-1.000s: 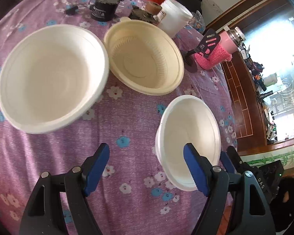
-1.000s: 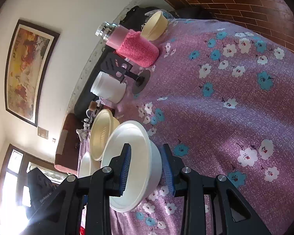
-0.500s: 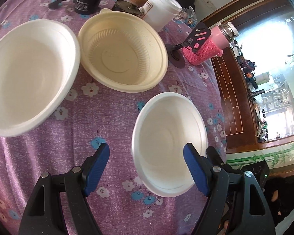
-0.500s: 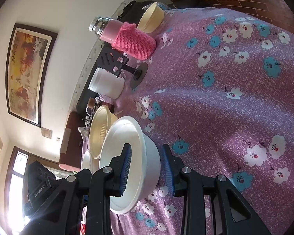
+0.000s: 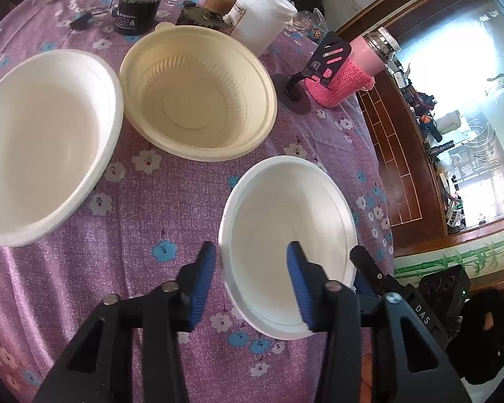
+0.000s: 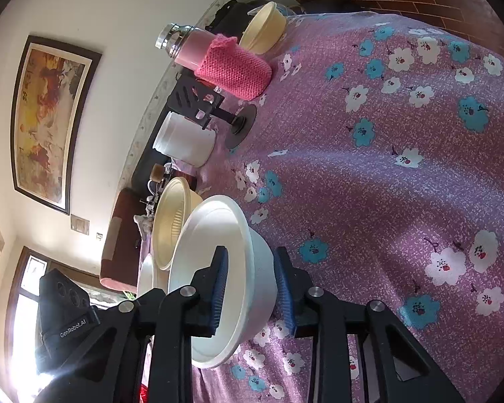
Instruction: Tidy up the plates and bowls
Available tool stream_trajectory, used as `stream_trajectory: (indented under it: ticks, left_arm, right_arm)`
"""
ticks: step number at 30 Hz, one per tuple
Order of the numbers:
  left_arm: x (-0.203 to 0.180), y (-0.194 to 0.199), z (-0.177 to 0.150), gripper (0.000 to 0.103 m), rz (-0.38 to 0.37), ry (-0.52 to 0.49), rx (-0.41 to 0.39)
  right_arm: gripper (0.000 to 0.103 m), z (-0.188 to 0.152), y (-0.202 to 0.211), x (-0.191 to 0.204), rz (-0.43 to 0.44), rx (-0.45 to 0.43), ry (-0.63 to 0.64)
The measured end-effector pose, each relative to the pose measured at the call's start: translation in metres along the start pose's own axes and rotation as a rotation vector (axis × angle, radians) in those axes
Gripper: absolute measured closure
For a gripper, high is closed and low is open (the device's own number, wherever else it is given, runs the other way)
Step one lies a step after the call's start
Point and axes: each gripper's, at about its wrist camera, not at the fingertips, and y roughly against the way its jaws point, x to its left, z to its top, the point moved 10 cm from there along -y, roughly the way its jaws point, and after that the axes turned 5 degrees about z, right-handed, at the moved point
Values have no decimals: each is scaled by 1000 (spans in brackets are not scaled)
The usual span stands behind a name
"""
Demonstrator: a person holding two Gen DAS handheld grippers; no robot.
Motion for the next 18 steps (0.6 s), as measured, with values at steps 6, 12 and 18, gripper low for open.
stream_trajectory:
  ticks: [6,12,18]
  left_arm:
    - [2,2,2,87,25,-24,-21]
    - [7,-1,1,96,43,-38,-19]
    - [8,0,-1,96,37,-34,-17]
  right_arm:
    - [95,0,-2,-2,-15,6,8]
    - [97,-2,-4,-3,-26,9,14]
    - [97,-3,-4,0,-36,1,33]
